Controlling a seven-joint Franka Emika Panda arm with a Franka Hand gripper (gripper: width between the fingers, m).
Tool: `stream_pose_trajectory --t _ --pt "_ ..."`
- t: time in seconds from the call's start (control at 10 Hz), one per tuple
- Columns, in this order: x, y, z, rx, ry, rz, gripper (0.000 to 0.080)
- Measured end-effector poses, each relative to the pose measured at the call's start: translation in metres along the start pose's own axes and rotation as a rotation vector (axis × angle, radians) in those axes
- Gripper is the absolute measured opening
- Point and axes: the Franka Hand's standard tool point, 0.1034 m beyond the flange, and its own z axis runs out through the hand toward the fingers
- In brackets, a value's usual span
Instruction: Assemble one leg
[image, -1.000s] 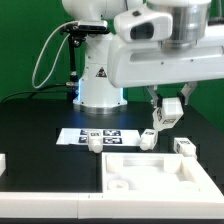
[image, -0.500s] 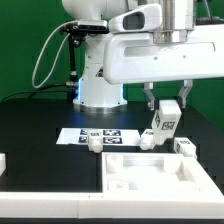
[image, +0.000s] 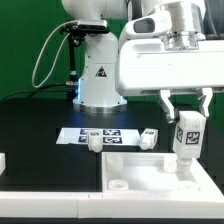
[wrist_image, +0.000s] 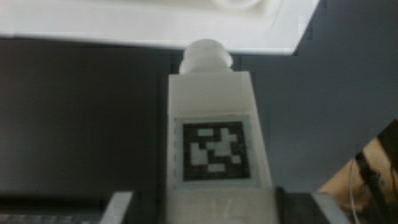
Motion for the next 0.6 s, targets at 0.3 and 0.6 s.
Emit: stream_pose_trajectory --t 0.3,0.6 --pt "-0.0063 0.0021 0.0034 -0.005 0.01 -0.01 0.0285" --pt "-0.0123 -0.0005 0.0093 -0.003 0.029 -0.023 0.0285"
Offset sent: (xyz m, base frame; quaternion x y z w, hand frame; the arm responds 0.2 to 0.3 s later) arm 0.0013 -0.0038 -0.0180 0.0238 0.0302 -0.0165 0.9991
